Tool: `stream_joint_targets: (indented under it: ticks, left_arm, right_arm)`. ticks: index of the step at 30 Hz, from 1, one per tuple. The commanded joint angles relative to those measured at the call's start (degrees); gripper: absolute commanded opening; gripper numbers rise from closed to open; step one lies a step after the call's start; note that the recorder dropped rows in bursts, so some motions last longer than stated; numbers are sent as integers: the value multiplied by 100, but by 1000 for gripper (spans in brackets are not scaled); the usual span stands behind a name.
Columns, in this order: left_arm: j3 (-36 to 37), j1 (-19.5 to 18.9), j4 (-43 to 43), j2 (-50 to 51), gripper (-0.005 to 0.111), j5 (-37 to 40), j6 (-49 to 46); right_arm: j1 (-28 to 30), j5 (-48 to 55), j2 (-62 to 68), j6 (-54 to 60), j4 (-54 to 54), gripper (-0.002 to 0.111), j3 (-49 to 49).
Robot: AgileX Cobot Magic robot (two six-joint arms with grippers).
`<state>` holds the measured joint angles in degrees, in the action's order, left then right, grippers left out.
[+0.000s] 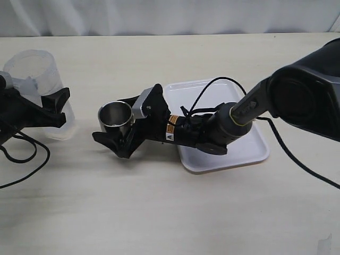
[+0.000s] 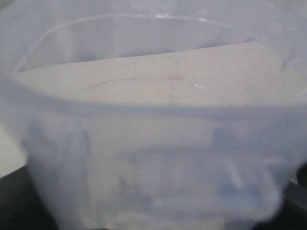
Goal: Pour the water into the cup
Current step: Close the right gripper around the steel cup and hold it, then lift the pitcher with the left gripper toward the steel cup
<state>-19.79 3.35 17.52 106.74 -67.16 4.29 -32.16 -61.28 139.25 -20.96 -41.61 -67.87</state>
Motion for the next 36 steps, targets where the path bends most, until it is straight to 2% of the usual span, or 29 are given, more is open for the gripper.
stream_joint_targets:
  ticks: [1, 4, 21, 25, 32, 36]
  left_arm:
    - [-42, -6, -1, -17, 0, -280, 49]
    - [-42, -6, -1, -17, 0, -280, 49]
    - [-42, -6, -1, -17, 0, -280, 49]
    - [-42, -6, -1, -17, 0, -280, 49]
    - [-42, -6, -1, -17, 0, -280, 49]
    - [-42, -6, 25, -17, 0, -280, 49]
  right_arm:
    - [-2, -77, 140, 82, -128, 110, -183]
    - [-2, -111, 186, 82, -436, 110, -300]
    - [-2, -120, 186, -131, -405, 107, -312]
    - [-2, -120, 186, -131, -405, 97, -312]
    - [-2, -120, 186, -131, -405, 65, -312]
    - [-2, -120, 186, -131, -405, 54, -312]
